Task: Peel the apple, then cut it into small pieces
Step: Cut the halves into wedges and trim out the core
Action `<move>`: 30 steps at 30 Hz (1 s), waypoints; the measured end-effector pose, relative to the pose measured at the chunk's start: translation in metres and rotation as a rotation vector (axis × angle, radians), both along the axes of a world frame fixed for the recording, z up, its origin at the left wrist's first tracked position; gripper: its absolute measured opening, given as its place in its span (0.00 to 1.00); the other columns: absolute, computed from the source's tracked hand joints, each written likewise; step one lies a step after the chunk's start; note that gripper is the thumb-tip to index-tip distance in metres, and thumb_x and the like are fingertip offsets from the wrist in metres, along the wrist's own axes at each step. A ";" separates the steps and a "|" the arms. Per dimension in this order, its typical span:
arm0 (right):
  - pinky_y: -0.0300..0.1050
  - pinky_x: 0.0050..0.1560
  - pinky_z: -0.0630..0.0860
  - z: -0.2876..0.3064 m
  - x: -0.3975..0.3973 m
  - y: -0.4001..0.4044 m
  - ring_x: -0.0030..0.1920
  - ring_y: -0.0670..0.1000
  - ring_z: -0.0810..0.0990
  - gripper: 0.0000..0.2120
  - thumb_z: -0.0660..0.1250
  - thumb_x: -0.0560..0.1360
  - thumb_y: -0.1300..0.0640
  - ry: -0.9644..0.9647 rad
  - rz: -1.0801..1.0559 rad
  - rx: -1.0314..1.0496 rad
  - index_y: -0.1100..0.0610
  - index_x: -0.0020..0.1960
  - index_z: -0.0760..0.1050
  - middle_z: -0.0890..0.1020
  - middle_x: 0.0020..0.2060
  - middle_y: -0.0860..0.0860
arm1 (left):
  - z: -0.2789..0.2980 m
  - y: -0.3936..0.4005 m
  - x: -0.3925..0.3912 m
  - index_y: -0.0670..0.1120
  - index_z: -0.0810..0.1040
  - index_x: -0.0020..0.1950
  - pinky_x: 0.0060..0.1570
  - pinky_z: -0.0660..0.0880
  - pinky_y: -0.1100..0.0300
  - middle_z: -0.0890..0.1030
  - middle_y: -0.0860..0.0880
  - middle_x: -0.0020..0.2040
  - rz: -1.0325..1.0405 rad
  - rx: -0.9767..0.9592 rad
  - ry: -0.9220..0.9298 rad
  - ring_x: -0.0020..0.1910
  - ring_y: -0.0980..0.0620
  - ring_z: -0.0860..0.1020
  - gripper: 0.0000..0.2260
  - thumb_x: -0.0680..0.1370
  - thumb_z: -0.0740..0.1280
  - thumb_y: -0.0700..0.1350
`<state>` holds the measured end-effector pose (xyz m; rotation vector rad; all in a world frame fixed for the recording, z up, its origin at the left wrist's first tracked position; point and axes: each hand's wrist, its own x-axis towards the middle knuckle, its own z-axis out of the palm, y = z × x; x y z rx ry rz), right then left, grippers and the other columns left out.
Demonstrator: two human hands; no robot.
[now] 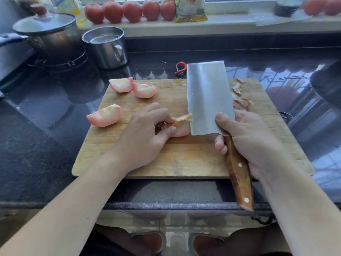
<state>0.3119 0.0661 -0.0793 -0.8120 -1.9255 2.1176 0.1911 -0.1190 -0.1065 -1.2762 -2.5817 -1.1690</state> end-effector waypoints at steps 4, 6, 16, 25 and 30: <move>0.40 0.23 0.70 0.009 0.012 0.006 0.22 0.51 0.73 0.07 0.64 0.83 0.52 -0.112 0.043 0.069 0.54 0.54 0.78 0.78 0.25 0.58 | 0.000 0.001 0.002 0.46 0.82 0.46 0.45 0.68 0.72 0.76 0.53 0.44 -0.007 0.008 0.021 0.44 0.56 0.75 0.04 0.76 0.75 0.39; 0.41 0.26 0.70 0.013 0.015 0.004 0.23 0.52 0.73 0.07 0.63 0.83 0.52 -0.123 0.050 0.099 0.53 0.54 0.79 0.78 0.25 0.59 | 0.000 0.001 0.003 0.46 0.82 0.47 0.45 0.69 0.72 0.76 0.53 0.45 -0.011 0.010 0.026 0.45 0.56 0.76 0.03 0.77 0.75 0.40; 0.39 0.22 0.71 0.025 0.017 0.007 0.21 0.51 0.74 0.08 0.62 0.83 0.55 -0.173 0.109 0.275 0.55 0.55 0.80 0.78 0.24 0.59 | -0.003 0.003 0.003 0.44 0.84 0.47 0.42 0.70 0.68 0.77 0.52 0.47 -0.034 0.057 0.027 0.43 0.54 0.76 0.02 0.77 0.74 0.38; 0.40 0.22 0.71 0.027 0.014 0.005 0.21 0.51 0.74 0.08 0.61 0.84 0.54 -0.194 0.111 0.288 0.53 0.57 0.79 0.79 0.25 0.60 | -0.004 0.002 0.002 0.44 0.85 0.46 0.41 0.72 0.65 0.76 0.52 0.44 -0.026 0.097 0.002 0.42 0.53 0.77 0.03 0.76 0.75 0.37; 0.40 0.21 0.71 0.026 0.013 -0.001 0.20 0.51 0.74 0.08 0.61 0.83 0.56 -0.190 0.073 0.276 0.54 0.54 0.79 0.79 0.24 0.59 | -0.002 0.004 0.004 0.44 0.85 0.47 0.42 0.70 0.70 0.77 0.52 0.45 -0.024 0.085 0.031 0.43 0.54 0.77 0.03 0.76 0.76 0.38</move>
